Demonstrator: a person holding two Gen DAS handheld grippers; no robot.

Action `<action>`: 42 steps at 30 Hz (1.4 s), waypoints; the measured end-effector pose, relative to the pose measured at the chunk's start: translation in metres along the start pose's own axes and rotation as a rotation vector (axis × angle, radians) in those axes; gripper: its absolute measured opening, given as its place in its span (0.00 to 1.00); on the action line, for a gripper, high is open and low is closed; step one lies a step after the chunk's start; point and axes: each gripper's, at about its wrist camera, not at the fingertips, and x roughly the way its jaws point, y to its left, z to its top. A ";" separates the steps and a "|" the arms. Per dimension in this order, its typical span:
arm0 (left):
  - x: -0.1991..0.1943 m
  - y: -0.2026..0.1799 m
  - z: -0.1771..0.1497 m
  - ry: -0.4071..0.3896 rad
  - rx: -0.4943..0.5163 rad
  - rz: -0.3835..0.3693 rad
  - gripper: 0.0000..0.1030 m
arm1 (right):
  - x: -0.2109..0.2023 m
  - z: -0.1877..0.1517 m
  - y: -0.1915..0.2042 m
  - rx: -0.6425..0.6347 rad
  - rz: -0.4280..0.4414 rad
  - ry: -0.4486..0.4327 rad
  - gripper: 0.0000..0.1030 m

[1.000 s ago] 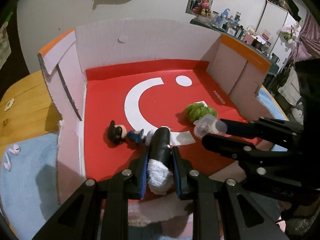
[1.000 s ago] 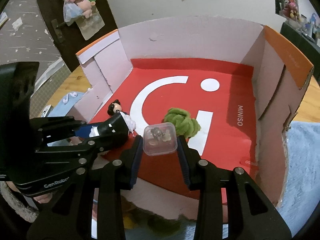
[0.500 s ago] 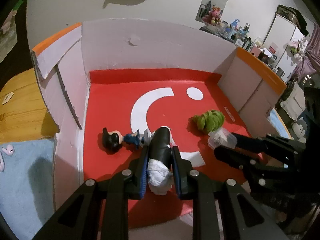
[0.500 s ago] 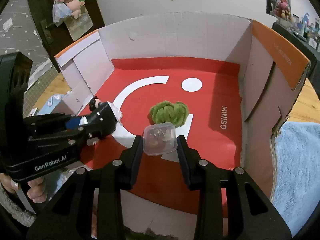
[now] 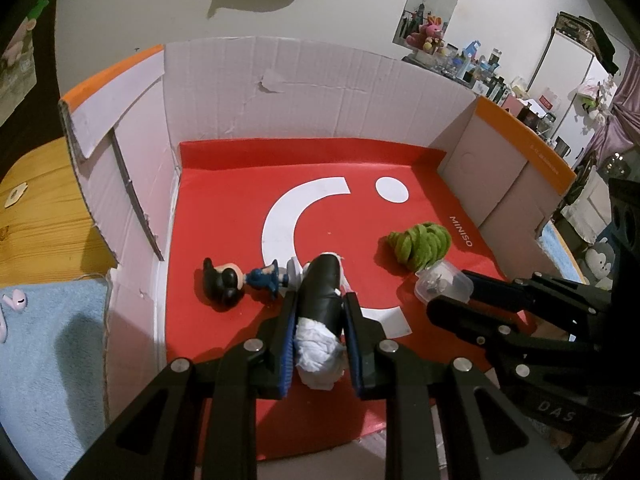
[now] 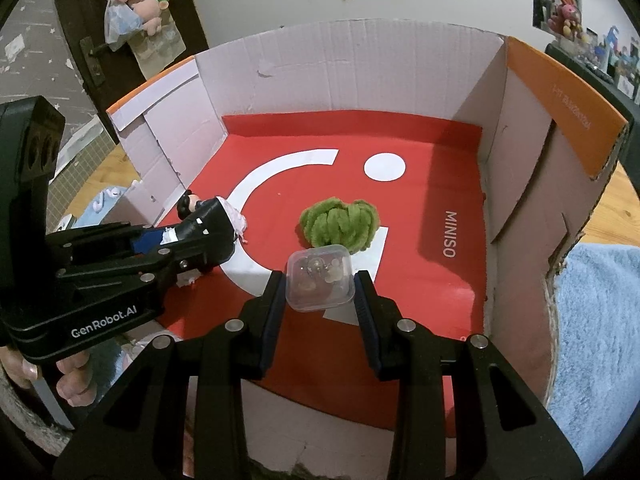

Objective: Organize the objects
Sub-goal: 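Lower the figure and container onto the box floor and open both grippers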

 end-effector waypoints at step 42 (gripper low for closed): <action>-0.028 -0.002 -0.012 -0.075 -0.004 0.016 0.47 | -0.030 -0.009 0.014 -0.014 -0.005 -0.073 0.56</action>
